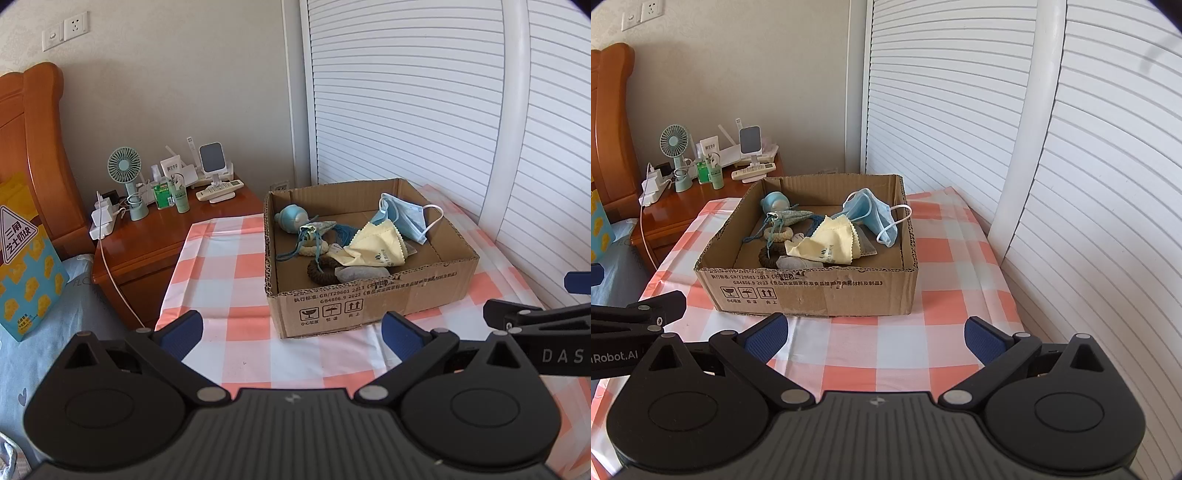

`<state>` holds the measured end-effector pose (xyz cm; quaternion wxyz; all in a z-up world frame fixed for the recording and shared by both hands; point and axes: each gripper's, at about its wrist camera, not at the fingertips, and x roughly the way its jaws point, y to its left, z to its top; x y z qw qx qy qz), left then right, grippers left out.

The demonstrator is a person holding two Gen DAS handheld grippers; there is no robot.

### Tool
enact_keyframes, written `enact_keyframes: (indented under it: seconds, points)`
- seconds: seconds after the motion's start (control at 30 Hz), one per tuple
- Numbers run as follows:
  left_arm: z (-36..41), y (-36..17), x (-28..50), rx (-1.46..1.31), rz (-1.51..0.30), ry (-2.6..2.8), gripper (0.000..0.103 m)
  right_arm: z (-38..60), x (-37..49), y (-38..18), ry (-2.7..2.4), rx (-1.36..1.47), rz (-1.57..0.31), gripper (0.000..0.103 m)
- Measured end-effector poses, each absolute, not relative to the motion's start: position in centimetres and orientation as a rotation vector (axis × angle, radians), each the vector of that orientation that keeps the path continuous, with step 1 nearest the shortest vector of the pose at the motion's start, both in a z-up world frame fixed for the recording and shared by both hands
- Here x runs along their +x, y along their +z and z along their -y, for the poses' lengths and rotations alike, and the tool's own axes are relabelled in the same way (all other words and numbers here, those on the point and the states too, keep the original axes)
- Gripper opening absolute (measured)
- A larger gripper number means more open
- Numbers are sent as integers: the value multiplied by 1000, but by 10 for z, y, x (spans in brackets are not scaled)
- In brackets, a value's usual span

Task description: Organize soft objects

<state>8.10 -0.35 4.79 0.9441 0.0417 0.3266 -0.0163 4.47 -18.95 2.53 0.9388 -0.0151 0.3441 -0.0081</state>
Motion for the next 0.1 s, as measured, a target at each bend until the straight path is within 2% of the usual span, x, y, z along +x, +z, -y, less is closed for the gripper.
enact_keyframes:
  seconds: [0.1]
  points:
    - [3, 48, 81, 85, -665, -34, 102, 189, 44, 26, -18, -31, -700, 103]
